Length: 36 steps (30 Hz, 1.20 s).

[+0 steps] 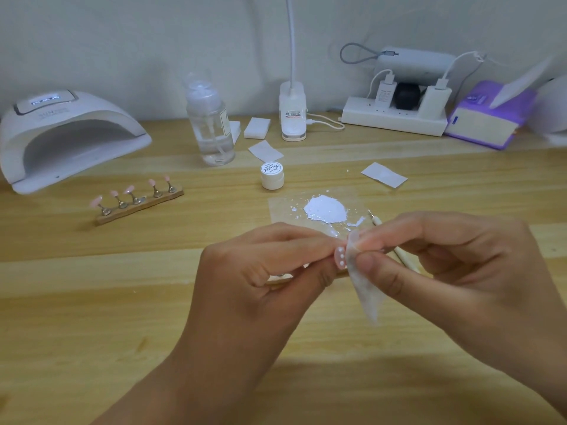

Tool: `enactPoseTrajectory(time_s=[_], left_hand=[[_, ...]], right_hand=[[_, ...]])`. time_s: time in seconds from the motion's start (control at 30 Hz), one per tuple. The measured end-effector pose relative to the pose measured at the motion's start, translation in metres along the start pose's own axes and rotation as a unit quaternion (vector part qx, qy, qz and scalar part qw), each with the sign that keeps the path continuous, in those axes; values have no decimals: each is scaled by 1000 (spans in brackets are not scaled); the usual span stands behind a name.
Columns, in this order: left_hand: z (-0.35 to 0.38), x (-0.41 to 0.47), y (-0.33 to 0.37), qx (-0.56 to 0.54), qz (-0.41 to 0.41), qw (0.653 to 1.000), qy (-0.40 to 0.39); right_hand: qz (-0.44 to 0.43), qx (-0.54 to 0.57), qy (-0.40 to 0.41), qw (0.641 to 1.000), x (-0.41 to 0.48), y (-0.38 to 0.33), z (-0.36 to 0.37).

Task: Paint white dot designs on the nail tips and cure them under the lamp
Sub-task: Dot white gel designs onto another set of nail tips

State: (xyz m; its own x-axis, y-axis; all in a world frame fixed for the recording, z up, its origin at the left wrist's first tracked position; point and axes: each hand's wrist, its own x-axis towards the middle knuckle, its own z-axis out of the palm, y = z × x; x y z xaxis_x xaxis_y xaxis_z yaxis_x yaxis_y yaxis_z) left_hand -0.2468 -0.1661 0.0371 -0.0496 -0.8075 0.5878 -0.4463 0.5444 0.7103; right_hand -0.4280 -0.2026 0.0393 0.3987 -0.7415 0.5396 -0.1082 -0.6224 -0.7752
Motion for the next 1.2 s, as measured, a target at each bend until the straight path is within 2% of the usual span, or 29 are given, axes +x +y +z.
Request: enactPoseTrajectory(time_s=[0.63,1.2], left_hand=[[1,-1,-5,3,-33,999,-2],[1,-1,-5,7,-32,999,1]], right_hand=[[74,71,23,994,-1,4,0],[58,40,5,998,0,3,-1]])
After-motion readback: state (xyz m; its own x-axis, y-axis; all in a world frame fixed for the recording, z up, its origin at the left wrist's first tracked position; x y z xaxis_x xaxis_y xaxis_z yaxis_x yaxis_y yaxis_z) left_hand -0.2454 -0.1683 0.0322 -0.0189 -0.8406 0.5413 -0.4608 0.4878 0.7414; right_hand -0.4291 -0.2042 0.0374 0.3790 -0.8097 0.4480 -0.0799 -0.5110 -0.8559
